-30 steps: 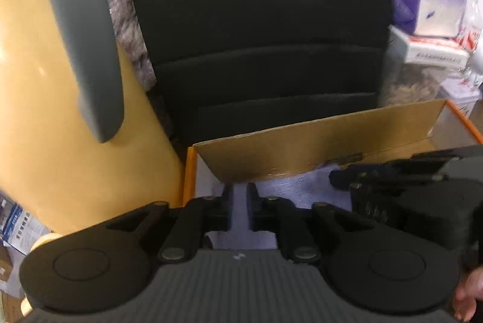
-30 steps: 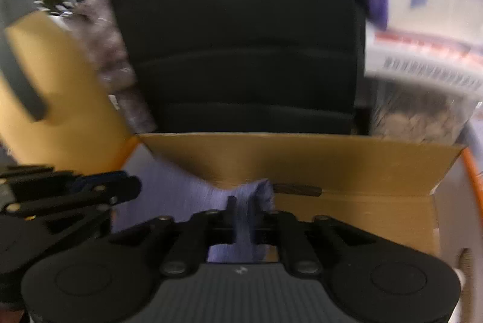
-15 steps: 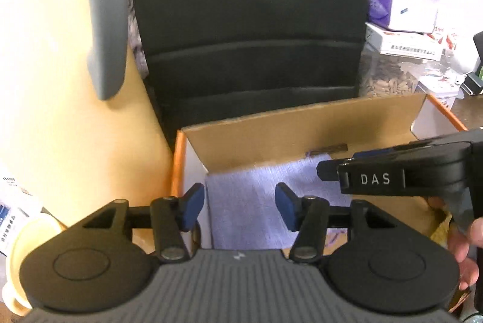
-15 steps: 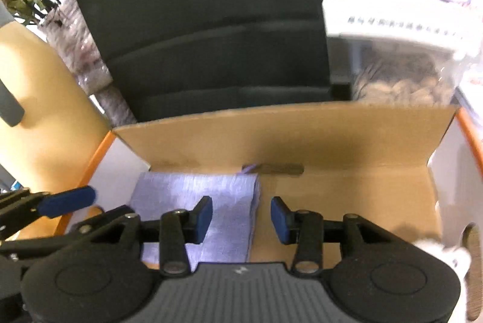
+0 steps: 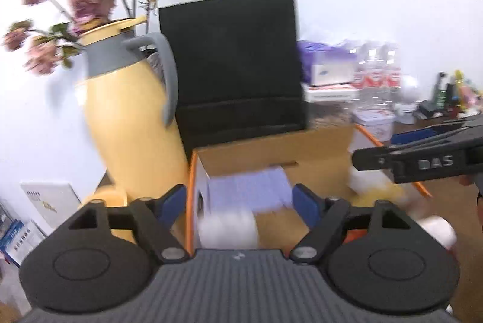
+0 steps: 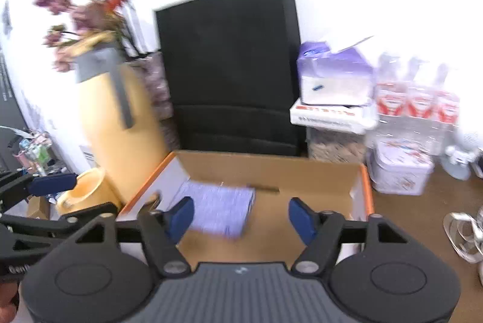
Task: Organize objects
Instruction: 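Withdraw both grippers from the box back over the table, then grasp a white round lid with left gripper while right gripper grasps a white bottle cap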
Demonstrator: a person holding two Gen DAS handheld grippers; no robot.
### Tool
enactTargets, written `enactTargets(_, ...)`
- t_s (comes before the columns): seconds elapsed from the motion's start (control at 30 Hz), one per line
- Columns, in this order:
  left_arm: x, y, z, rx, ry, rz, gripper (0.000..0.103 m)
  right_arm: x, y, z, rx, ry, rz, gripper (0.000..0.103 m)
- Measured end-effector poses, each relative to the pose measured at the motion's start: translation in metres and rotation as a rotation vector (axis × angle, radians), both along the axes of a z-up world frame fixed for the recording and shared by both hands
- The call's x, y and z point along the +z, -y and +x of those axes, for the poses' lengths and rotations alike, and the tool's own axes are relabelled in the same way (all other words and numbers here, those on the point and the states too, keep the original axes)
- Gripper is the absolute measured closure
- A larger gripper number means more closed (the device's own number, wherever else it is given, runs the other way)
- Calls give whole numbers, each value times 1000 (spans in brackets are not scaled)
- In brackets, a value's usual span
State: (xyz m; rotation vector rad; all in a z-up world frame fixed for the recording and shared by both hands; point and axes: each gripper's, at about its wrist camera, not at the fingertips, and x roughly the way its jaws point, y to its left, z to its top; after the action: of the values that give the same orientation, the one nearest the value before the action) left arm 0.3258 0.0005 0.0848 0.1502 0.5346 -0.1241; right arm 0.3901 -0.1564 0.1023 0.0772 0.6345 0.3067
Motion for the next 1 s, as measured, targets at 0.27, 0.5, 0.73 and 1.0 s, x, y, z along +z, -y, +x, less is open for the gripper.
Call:
enactTargets(0.27, -48, -13, -190, -71, -66, -161, 11, -53, 36, -205, 143, -31, 152, 21)
enactTargets(0.5, -63, -18, -273, -27, -107, -127, 1, -89, 53, -318, -20, 15, 21, 21)
enactTargets(0.73, -66, -19, -264, -5, -107, -143, 1, -73, 71, -351, -54, 63, -33, 20)
enactTargets(1.0, -91, -22, -225, 49, -164, -155, 3, -87, 57, -300, -83, 67, -99, 23)
